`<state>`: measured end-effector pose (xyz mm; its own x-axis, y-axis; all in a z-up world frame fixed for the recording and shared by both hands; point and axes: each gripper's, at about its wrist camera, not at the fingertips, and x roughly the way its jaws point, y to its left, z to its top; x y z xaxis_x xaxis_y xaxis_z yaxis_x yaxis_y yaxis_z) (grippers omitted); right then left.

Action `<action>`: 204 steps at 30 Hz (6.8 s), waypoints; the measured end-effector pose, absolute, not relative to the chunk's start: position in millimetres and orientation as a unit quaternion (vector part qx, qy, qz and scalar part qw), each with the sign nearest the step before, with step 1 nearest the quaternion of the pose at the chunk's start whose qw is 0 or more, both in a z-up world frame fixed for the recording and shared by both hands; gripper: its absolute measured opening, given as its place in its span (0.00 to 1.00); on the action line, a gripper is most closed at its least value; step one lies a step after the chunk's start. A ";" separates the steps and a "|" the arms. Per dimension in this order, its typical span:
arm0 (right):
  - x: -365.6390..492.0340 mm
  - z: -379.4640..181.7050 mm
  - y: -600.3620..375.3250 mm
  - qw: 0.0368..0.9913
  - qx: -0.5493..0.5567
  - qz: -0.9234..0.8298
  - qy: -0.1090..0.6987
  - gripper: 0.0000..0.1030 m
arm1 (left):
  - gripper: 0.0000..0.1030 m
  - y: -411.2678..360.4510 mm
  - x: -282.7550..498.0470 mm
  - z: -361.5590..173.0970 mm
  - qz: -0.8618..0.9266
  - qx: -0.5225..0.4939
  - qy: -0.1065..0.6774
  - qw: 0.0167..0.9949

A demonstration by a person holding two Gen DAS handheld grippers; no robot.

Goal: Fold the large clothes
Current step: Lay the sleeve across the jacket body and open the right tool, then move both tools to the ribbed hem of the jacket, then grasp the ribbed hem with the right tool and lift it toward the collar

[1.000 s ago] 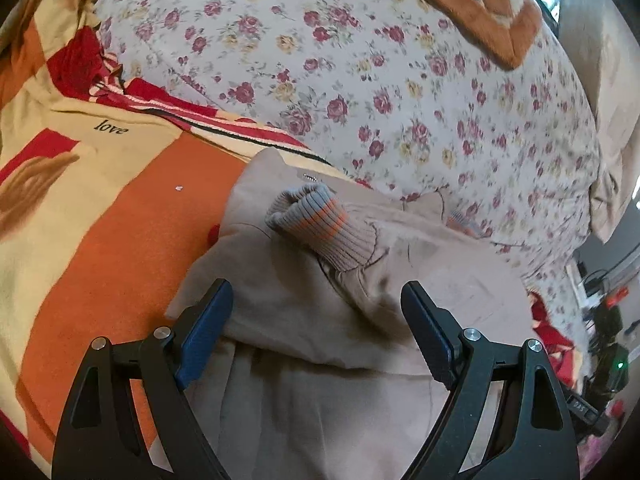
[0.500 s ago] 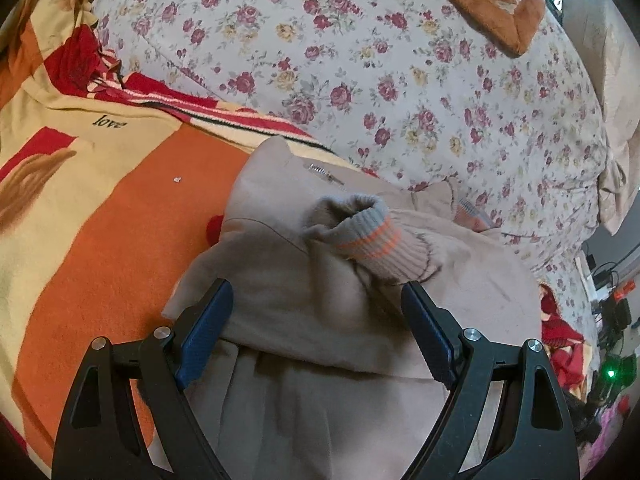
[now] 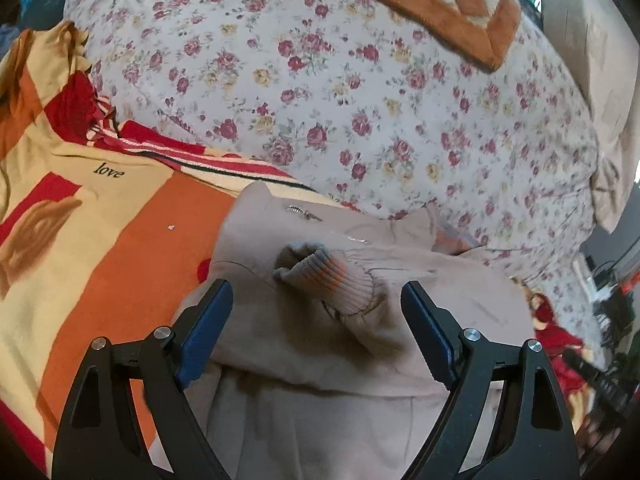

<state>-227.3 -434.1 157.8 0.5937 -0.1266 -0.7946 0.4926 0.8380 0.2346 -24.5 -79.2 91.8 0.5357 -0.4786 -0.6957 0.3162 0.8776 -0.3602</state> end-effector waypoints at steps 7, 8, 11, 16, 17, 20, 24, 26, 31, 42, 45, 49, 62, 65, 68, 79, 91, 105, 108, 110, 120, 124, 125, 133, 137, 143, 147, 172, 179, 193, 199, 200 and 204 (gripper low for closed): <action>-183.5 96.2 -421.1 0.837 0.205 -0.162 0.481 0.49 | 0.83 -87.3 -5.4 48.7 -0.175 -0.026 0.480 0.859; -187.6 81.8 -413.7 0.828 0.206 -0.151 0.499 0.49 | 0.83 -87.2 -4.7 45.1 -0.173 -0.022 0.483 0.858; -198.5 85.3 -396.5 0.838 0.142 -0.150 0.504 0.49 | 0.84 -89.1 -9.8 45.3 -0.171 -0.013 0.475 0.863; -205.3 117.7 -403.8 0.848 0.169 -0.148 0.481 0.49 | 0.83 -80.8 -20.7 59.4 -0.169 -0.045 0.451 0.875; -204.7 123.3 -407.1 0.852 0.177 -0.151 0.469 0.49 | 0.83 -77.5 -22.2 64.6 -0.173 -0.061 0.442 0.878; -193.1 127.2 -407.9 0.854 0.184 -0.150 0.463 0.49 | 0.83 -74.6 -28.4 82.8 -0.188 -0.082 0.408 0.890; -171.1 116.4 -380.6 0.859 0.167 -0.108 0.472 0.49 | 0.83 -85.4 -31.2 86.0 -0.183 -0.045 0.394 0.900; -159.8 106.0 -363.7 0.858 0.150 -0.098 0.481 0.50 | 0.83 -89.4 -29.2 78.5 -0.183 -0.035 0.406 0.895; -148.1 86.3 -331.1 0.855 0.099 -0.091 0.500 0.71 | 0.84 -92.9 -28.3 67.7 -0.175 -0.018 0.418 0.891; -161.9 137.4 -368.9 0.881 0.123 -0.106 0.445 0.71 | 0.84 -97.2 -25.3 51.8 -0.166 -0.001 0.437 0.884; -154.7 130.9 -395.3 0.872 0.140 -0.141 0.448 0.71 | 0.84 -98.1 -25.2 50.1 -0.166 0.003 0.437 0.884; -145.9 97.3 -428.3 0.844 0.155 -0.190 0.477 0.71 | 0.84 -98.0 -23.5 47.7 -0.168 0.003 0.439 0.883; -195.2 115.3 -420.9 0.842 0.132 -0.185 0.489 0.71 | 0.84 -91.2 -39.3 60.5 -0.171 0.004 0.441 0.881; -204.7 85.1 -420.7 0.810 0.114 -0.187 0.544 0.70 | 0.84 -81.1 -55.5 66.4 -0.183 0.002 0.449 0.875; -229.3 96.5 -437.8 0.810 0.202 -0.175 0.522 0.71 | 0.84 -66.4 -72.5 72.8 -0.200 0.000 0.455 0.867; -329.1 141.2 -426.7 0.840 0.202 -0.165 0.475 0.75 | 0.84 -10.9 -129.9 84.8 -0.217 -0.032 0.462 0.859; -245.2 92.3 -428.3 0.841 0.200 -0.169 0.473 0.22 | 0.84 50.3 -167.2 61.5 -0.161 -0.057 0.483 0.858; -341.7 143.3 -394.6 0.838 0.232 -0.112 0.481 0.77 | 0.83 85.0 -202.2 52.1 -0.199 -0.112 0.518 0.824; -372.3 139.2 -373.2 0.831 0.217 -0.089 0.504 0.77 | 0.84 78.4 -214.8 49.7 -0.217 -0.100 0.525 0.817; -385.7 132.8 -367.4 0.826 0.224 -0.085 0.510 0.77 | 0.84 70.4 -221.3 46.5 -0.226 -0.080 0.529 0.814; -397.7 130.3 -343.2 0.842 0.154 -0.099 0.507 0.08 | 0.84 51.8 -228.2 52.3 -0.244 -0.051 0.524 0.815; -404.7 134.8 -360.3 0.838 0.142 -0.147 0.507 0.03 | 0.83 61.9 -222.7 42.7 -0.222 -0.077 0.541 0.808; -407.4 138.1 -360.7 0.840 0.160 -0.134 0.502 0.03 | 0.83 64.1 -222.1 42.5 -0.225 -0.088 0.541 0.805; -375.3 165.7 -231.0 0.864 0.138 0.150 0.461 0.77 | 0.83 43.9 -216.5 48.1 -0.282 -0.111 0.551 0.778; -341.2 144.1 -132.5 0.839 0.055 0.244 0.483 0.77 | 0.83 47.8 -204.1 52.4 -0.305 -0.161 0.563 0.751; -318.8 107.3 -43.6 0.841 -0.081 0.274 0.459 0.74 | 0.83 96.0 -199.3 72.3 -0.257 -0.189 0.539 0.780; -304.2 100.8 -48.1 0.834 -0.027 0.274 0.479 0.27 | 0.83 116.3 -203.0 77.5 -0.244 -0.193 0.534 0.786; -421.1 136.8 -282.6 0.800 0.209 0.120 0.549 0.61 | 0.83 54.3 -256.1 46.8 -0.370 -0.154 0.560 0.725; -442.7 118.6 -339.6 0.792 0.290 0.013 0.537 0.61 | 0.83 54.0 -250.4 40.0 -0.351 -0.165 0.578 0.718; -449.2 111.7 -304.2 0.794 0.262 0.068 0.544 0.61 | 0.83 46.0 -259.2 33.7 -0.342 -0.122 0.581 0.729; -456.2 137.0 -298.5 0.802 0.293 0.127 0.504 0.61 | 0.83 47.7 -264.7 40.3 -0.361 -0.108 0.576 0.726; -455.0 140.3 -295.9 0.808 0.280 0.127 0.502 0.61 | 0.83 47.7 -262.0 36.8 -0.351 -0.111 0.580 0.727; -447.5 112.3 -296.8 0.787 0.266 0.076 0.552 0.61 | 0.83 45.9 -259.8 32.8 -0.340 -0.118 0.585 0.727</action>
<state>-447.5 -296.8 112.3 0.3790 0.4122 -0.8285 0.1743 0.8475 0.5013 -259.8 45.9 32.8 0.0843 -0.6322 -0.7702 0.3562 0.7410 -0.5692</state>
